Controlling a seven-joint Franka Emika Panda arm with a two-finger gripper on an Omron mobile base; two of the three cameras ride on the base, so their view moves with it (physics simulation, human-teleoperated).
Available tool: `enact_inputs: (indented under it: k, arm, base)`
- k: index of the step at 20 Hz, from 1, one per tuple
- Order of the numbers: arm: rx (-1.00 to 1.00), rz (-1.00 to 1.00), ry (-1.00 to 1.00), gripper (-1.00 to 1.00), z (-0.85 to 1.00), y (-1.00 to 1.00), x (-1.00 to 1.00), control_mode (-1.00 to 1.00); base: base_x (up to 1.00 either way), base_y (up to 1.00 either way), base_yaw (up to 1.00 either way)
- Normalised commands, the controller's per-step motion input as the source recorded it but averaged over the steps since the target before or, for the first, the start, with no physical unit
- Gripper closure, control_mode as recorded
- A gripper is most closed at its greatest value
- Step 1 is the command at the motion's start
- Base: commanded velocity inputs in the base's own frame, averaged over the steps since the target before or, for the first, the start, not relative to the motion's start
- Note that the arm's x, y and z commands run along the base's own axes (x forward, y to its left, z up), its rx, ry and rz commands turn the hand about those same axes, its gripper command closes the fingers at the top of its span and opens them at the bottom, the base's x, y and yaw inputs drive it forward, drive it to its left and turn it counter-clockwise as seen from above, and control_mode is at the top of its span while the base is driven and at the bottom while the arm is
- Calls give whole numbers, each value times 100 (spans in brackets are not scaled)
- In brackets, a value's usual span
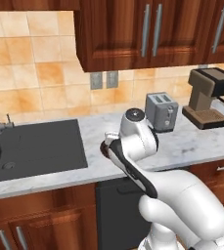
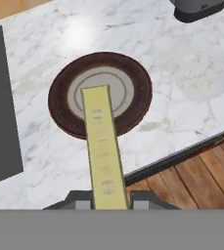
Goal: Pick up the butter stick and place it in the pan. Then turn on the burner for the pan.
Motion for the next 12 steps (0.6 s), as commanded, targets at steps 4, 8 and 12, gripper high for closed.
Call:
enact_inputs:
  k: [4, 8, 12]
  arm:
    - [0, 0, 0, 100, 0, 0, 0, 100]
    - [0, 0, 0, 100, 0, 0, 0, 100]
    - [0, 0, 0, 100, 0, 0, 0, 100]
  base:
    - [-6, 70, 0]
    - [-4, 87, 0]
    - [-6, 92, -4]
